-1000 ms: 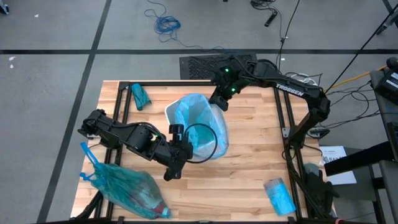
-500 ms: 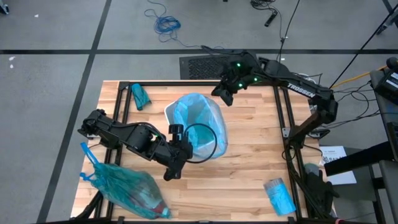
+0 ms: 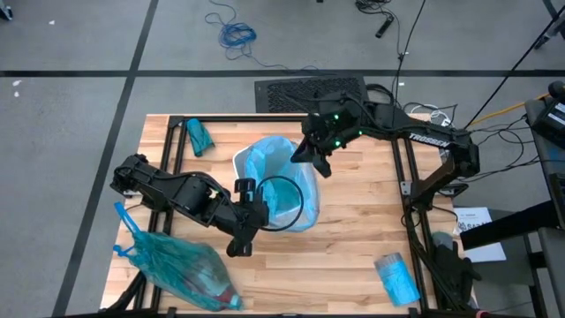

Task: Place trash/remove bag and relplace
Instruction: Insert the new blue trash bag into the white trash bin

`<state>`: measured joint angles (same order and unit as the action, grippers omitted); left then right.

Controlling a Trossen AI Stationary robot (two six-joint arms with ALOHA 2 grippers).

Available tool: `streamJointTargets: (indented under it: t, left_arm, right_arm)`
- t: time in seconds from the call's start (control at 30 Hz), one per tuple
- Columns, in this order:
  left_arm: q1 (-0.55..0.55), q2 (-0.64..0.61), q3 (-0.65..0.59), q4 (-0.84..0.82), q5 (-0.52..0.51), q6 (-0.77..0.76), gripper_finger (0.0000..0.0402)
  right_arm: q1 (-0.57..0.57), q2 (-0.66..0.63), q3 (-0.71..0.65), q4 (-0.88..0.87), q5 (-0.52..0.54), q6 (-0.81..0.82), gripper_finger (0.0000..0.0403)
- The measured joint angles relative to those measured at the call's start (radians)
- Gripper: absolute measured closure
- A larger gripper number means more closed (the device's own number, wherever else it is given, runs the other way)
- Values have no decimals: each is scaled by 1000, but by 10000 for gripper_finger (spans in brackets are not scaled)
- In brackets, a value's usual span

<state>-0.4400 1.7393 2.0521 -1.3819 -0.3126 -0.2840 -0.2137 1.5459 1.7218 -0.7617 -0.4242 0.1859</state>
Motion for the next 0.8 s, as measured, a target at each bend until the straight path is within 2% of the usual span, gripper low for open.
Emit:
streamJointTargets:
  t: [0.43,0.8]
  left_arm:
    - [0,0,0,15,-2,1,378]
    - [-17,-4,49,14,75,0,378]
  right_arm:
    - [136,97,1,7,-23,12,403]
    - [139,169,2,6,-23,9,403]
